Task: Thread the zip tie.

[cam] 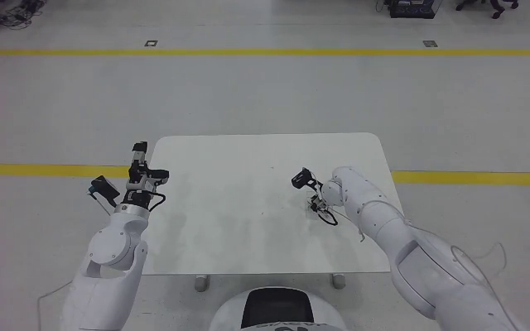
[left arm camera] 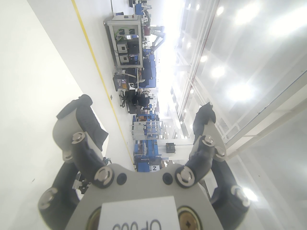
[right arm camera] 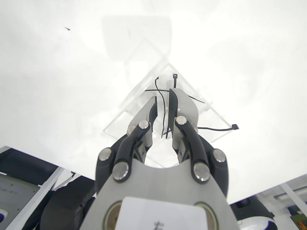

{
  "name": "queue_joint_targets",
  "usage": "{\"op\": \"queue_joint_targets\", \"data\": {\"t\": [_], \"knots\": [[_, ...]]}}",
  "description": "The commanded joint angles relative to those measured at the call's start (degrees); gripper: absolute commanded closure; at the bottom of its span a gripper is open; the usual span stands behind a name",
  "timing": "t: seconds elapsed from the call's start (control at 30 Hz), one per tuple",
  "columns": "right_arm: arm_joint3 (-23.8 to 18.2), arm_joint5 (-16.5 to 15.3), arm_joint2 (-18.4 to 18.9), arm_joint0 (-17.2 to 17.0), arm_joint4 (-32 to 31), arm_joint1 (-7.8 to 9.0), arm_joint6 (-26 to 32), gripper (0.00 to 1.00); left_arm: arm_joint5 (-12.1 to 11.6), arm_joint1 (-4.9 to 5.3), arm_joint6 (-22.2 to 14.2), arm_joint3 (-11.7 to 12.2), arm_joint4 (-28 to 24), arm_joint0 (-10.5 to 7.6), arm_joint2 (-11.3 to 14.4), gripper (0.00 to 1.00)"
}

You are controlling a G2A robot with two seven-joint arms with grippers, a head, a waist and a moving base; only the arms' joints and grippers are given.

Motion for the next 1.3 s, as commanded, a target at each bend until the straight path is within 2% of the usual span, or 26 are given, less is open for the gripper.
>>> {"op": "queue_joint_targets", "data": {"t": [0.0,0.47,0.7,0.8,1.07,1.27], "knots": [[0.2,0.0,-0.1,0.0,0.0,-0.1,0.1,0.84,0.0,0.0,0.0,0.0,0.0,0.0,0.0,0.0],[2.2,0.0,-1.1,0.6,0.8,-1.05,0.2,0.84,0.0,0.0,0.0,0.0,0.0,0.0,0.0,0.0],[3.0,0.0,-1.5,1.0,0.9,-1.41,0.0,1.0,0.0,0.0,0.0,0.0,0.0,0.0,0.0,0.0],[3.1,0.0,-1.5,1.2,0.8,-1.46,-0.1,1.0,0.0,0.0,0.0,0.0,0.0,0.0,0.0,0.0],[2.7,0.0,-0.7,1.6,0.8,-0.94,-1.0,1.0,0.0,0.0,0.0,0.0,0.0,0.0,0.0,0.0],[-0.1,0.0,0.3,1.2,1.3,0.22,-1.1,1.0,0.0,0.0,0.0,0.0,0.0,0.0,0.0,0.0]]}}
